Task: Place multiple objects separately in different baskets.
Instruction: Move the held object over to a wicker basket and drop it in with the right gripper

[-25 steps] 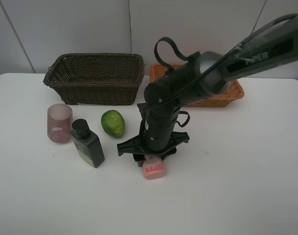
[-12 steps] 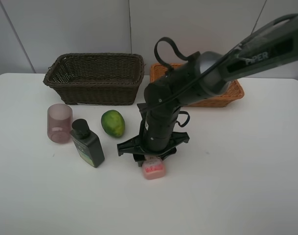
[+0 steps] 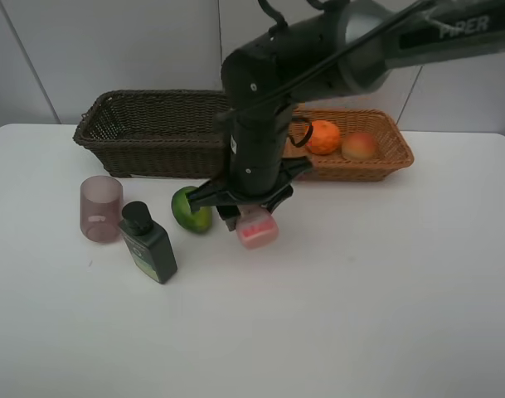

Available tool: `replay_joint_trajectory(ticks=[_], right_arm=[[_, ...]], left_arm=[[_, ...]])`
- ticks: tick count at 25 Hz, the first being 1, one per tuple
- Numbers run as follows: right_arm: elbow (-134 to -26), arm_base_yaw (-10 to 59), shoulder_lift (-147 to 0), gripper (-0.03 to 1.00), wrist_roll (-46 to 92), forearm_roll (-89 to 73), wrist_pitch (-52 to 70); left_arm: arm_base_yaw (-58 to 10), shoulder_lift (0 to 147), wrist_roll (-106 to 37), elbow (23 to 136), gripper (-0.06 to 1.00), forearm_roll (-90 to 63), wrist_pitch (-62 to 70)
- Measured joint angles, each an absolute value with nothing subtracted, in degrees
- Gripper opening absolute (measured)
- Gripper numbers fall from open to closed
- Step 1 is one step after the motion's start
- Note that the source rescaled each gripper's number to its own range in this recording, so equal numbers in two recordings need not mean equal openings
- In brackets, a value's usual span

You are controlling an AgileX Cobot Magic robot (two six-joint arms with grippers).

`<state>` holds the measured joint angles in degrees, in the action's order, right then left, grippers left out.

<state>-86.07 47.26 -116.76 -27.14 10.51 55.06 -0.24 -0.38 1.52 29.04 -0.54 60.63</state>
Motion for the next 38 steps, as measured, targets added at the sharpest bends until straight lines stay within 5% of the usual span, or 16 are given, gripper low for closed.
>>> replay_joint_trajectory(ticks=[13,24,38], right_arm=[[-107.0,44.3,-121.6,0.00,-20.2,12.6,49.2],[-108.0,41.1,-126.7,0.00,-20.1,16.4,22.1],[-108.0,37.9,-134.5,0.00,-20.1,16.8,6.3]], left_arm=[[-0.2,-0.4,1.5,29.0,0.92,-0.5,60.6],[-0.2,-0.4,1.5,29.0,0.92,-0.5,60.6],[-0.2,-0.4,1.5,29.0,0.92,-0.5,60.6]])
